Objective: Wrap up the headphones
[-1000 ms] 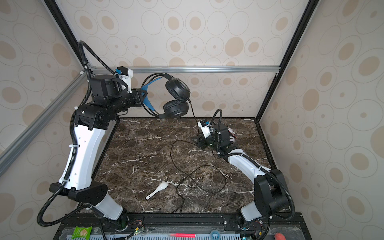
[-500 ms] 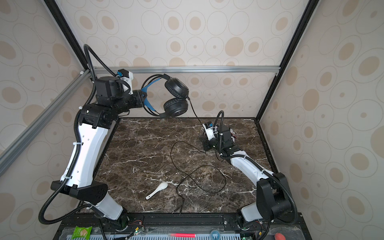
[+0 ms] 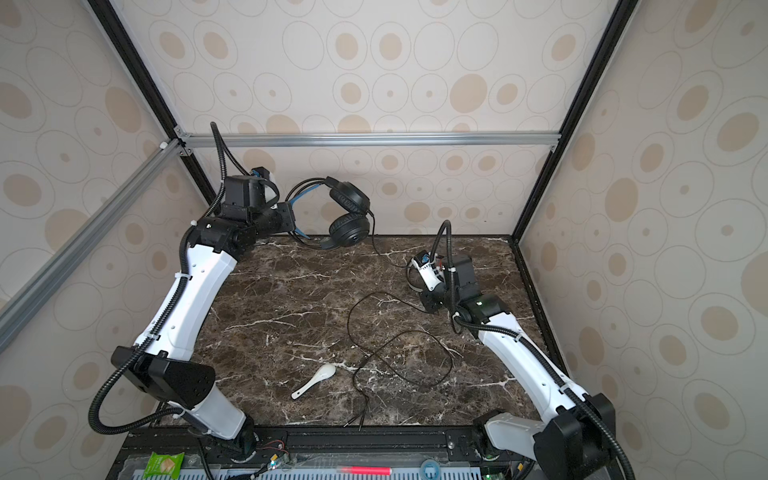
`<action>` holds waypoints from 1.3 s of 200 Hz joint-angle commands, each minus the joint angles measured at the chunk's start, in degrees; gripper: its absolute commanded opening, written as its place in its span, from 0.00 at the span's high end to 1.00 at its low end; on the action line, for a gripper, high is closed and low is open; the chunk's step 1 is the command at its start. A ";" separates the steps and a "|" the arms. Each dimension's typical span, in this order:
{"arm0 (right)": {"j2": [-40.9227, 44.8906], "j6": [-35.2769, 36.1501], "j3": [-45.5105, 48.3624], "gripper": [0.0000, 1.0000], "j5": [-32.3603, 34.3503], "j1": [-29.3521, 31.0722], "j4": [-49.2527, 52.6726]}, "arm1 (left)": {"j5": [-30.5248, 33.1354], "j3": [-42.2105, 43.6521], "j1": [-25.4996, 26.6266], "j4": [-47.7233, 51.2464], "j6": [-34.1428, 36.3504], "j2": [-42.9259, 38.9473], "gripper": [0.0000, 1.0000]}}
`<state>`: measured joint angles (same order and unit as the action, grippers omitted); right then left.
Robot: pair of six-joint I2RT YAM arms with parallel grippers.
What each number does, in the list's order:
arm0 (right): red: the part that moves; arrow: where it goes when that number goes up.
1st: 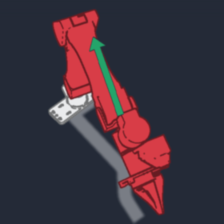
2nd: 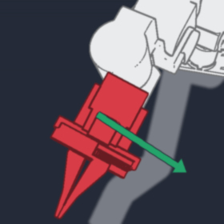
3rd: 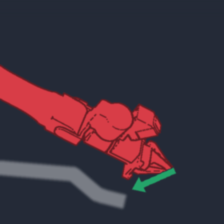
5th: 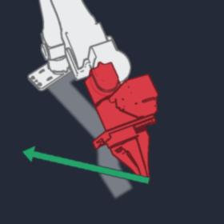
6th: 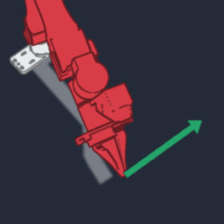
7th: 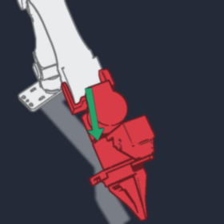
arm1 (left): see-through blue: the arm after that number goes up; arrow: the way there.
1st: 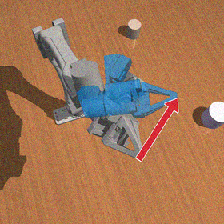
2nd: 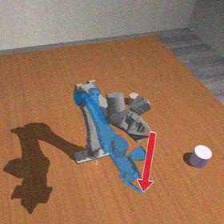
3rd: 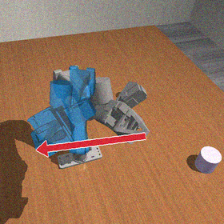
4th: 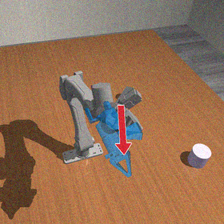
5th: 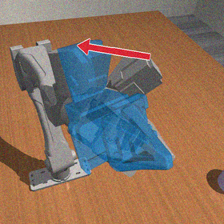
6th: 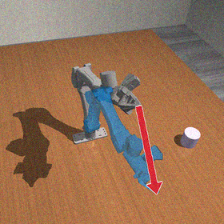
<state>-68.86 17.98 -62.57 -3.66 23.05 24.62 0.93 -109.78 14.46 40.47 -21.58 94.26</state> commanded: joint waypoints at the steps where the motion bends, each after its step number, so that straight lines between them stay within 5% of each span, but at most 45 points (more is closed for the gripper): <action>1: 1.49 9.78 -5.84 1.00 5.70 2.63 7.99 | 1.53 3.72 -0.34 -6.13 3.12 -2.50 1.00; 70: -11.14 16.72 -29.74 1.00 14.62 12.39 19.05 | -2.99 17.80 2.61 -14.89 13.64 -6.75 1.00; 140: -25.10 12.88 -45.85 1.00 20.76 13.79 24.71 | -7.15 21.15 11.65 -15.50 20.92 -6.41 1.00; 260: -28.70 4.35 -49.05 0.92 19.66 8.17 29.70 | -26.37 28.18 15.24 -18.70 18.57 -11.62 1.00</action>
<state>-98.08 24.23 -109.95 17.58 31.62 52.56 -18.06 -80.62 29.36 25.54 -1.26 84.38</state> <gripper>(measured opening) 0.068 0.075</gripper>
